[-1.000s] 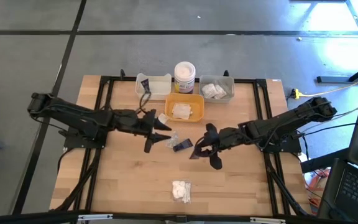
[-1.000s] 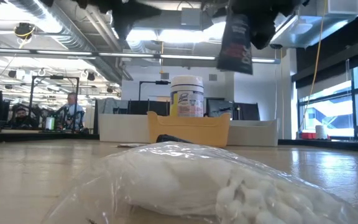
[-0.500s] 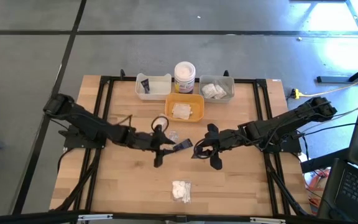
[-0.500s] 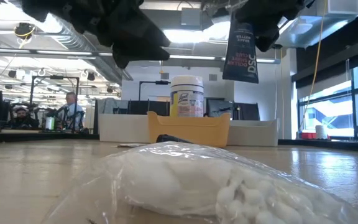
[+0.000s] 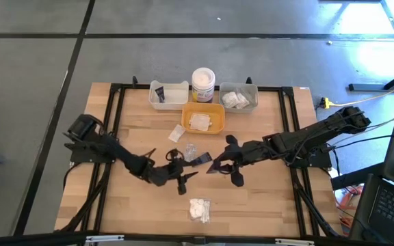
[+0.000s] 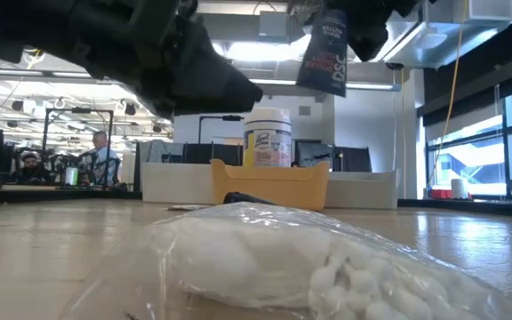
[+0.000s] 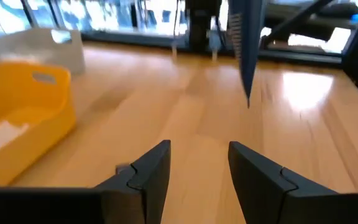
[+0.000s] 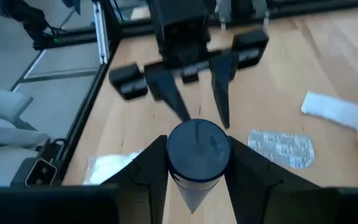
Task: Pick & Place Travel size toiletries
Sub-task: Put the blue shave cream into the white bin
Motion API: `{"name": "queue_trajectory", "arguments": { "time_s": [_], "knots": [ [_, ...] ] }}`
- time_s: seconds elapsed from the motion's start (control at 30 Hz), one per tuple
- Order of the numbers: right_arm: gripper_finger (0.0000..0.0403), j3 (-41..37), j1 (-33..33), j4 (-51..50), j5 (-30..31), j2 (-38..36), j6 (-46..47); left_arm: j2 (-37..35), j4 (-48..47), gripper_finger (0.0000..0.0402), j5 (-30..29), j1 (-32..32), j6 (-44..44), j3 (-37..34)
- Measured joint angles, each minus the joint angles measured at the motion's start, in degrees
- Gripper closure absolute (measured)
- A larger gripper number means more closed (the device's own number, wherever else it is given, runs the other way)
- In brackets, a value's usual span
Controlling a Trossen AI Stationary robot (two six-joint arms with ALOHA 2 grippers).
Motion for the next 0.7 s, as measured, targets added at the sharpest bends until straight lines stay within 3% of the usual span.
{"name": "queue_trajectory", "arguments": {
  "time_s": [0.33, 0.53, 0.7],
  "knots": [
    [0.0262, 0.00, -0.06, 9.38, -0.01, 0.00, -5.94, 3.38, 14.15, 0.0245, -6.06, -2.59, 9.50, 0.00],
    [0.0275, 0.00, -0.06, 15.80, -0.18, 0.00, -9.38, 3.38, 21.92, 0.0247, -6.66, -3.26, 16.12, 0.00],
    [0.0262, 0.00, -0.06, 19.13, -0.24, 0.00, -11.63, 3.38, 29.03, 0.0252, -6.86, -3.19, 23.40, 0.00]
  ]
}}
